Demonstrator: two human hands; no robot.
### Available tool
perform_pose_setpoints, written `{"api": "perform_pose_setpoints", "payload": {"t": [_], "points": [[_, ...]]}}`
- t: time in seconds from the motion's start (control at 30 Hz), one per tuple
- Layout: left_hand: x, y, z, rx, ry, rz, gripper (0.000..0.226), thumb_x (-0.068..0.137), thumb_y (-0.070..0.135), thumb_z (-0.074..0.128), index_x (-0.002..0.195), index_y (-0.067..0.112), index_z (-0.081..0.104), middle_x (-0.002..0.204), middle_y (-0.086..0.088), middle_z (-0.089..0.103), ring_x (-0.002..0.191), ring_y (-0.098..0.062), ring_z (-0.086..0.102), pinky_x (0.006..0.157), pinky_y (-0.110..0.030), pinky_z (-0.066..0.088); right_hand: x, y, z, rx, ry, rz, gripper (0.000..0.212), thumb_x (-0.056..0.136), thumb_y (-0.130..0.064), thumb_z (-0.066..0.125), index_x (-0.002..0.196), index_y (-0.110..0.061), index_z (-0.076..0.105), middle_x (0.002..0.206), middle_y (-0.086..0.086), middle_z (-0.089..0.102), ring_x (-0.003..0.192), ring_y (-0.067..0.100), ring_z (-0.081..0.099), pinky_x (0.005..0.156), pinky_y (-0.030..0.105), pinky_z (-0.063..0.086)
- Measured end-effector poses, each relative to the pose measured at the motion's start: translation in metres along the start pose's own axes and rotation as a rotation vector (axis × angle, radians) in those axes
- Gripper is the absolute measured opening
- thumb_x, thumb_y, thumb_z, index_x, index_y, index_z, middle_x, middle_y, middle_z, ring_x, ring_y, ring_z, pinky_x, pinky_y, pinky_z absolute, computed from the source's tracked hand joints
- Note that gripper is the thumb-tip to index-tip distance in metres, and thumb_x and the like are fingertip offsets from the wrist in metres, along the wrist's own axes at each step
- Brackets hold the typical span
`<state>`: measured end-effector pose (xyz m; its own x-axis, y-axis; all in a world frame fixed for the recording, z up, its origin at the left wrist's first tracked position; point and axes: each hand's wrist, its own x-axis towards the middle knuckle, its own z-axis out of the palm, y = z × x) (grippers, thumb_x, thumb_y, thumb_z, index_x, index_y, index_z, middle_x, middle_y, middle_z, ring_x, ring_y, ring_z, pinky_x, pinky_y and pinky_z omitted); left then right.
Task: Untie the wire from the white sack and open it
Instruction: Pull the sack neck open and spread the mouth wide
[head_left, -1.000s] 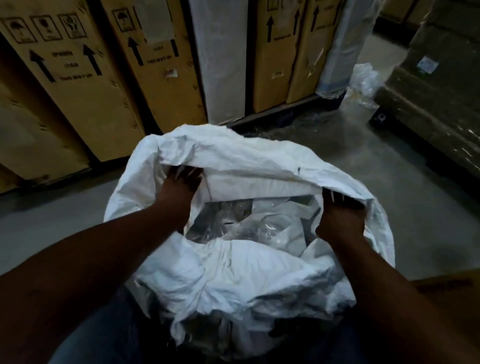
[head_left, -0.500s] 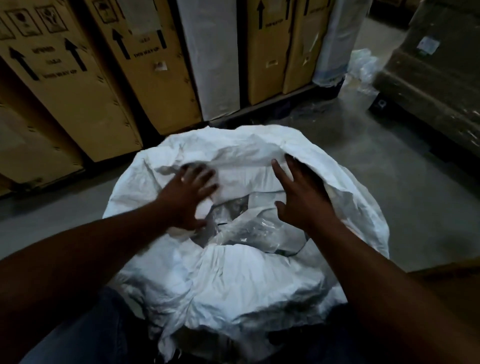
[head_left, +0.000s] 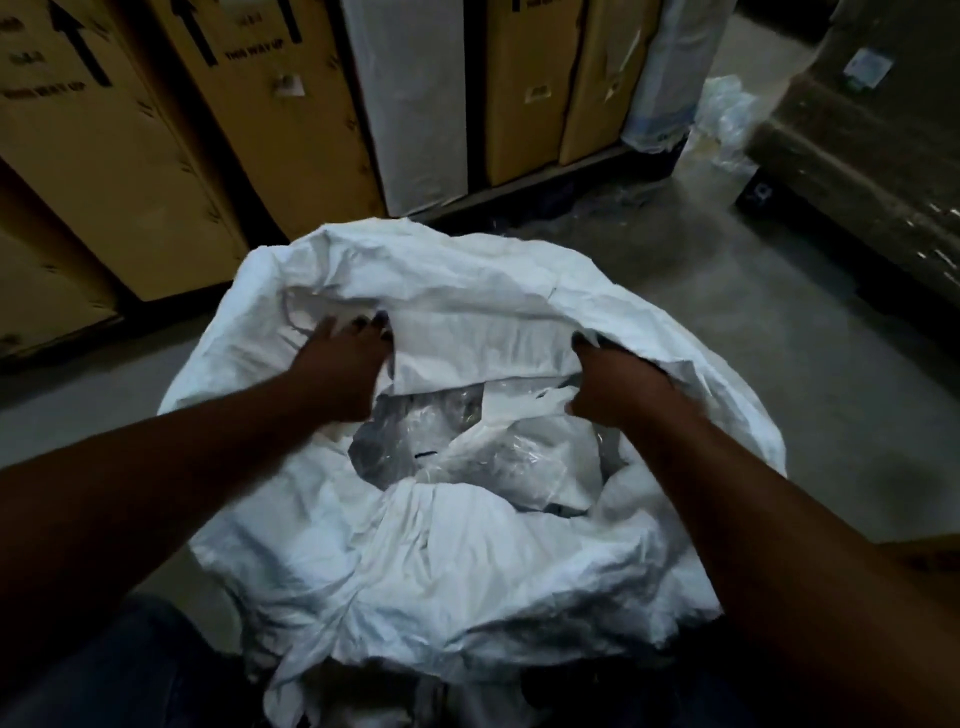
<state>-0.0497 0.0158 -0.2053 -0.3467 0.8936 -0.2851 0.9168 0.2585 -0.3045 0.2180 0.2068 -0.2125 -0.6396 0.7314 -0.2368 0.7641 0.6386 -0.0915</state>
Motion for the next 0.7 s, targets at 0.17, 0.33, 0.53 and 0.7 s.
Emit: {"api": "perform_pose_setpoints", "payload": {"t": [0.17,0.33,0.53,0.7], "points": [[-0.087,0.068,-0.021,-0.225,0.224,0.374,0.046,0.082,0.045,0.073,0.121,0.02,0.069,0.13,-0.005,0.064,0.112,-0.024,0.068,0.09,-0.036,0.057,-0.006,-0.028,-0.014,0.074,0.123,-0.255,0.092,0.072,-0.052,0.076,0.152,-0.029,0.035,0.154,0.004,0.039,0.137,0.03,0.045,0.104,0.039,0.043],[-0.159,0.097,-0.003,-0.392,0.089,0.687,0.045,0.099,0.038,0.04,0.121,0.017,0.073,0.132,-0.005,0.069,0.127,-0.025,0.065,0.089,-0.035,0.059,-0.005,-0.03,0.002,0.027,0.008,-0.276,0.111,0.073,-0.062,0.073,0.159,-0.039,0.006,0.169,0.001,0.007,0.156,0.026,0.009,0.123,0.044,0.017],[-0.168,0.09,-0.005,-0.415,-0.094,0.714,0.051,0.096,0.055,0.042,0.139,0.032,0.054,0.163,-0.001,0.037,0.141,-0.022,0.049,0.109,-0.033,0.047,-0.004,-0.023,0.018,-0.058,-0.009,-0.127,0.129,0.067,-0.067,0.075,0.157,-0.04,-0.013,0.166,-0.004,-0.024,0.154,0.024,-0.021,0.123,0.052,-0.006],[-0.112,0.058,-0.028,-0.544,0.41,0.443,0.026,0.089,0.047,0.056,0.102,0.026,0.064,0.109,0.003,0.064,0.098,-0.024,0.067,0.072,-0.034,0.056,-0.01,-0.037,0.012,-0.014,-0.019,-0.234,0.129,0.062,-0.081,0.066,0.156,-0.041,-0.013,0.167,-0.003,-0.022,0.155,0.025,-0.016,0.12,0.058,-0.005]]}}
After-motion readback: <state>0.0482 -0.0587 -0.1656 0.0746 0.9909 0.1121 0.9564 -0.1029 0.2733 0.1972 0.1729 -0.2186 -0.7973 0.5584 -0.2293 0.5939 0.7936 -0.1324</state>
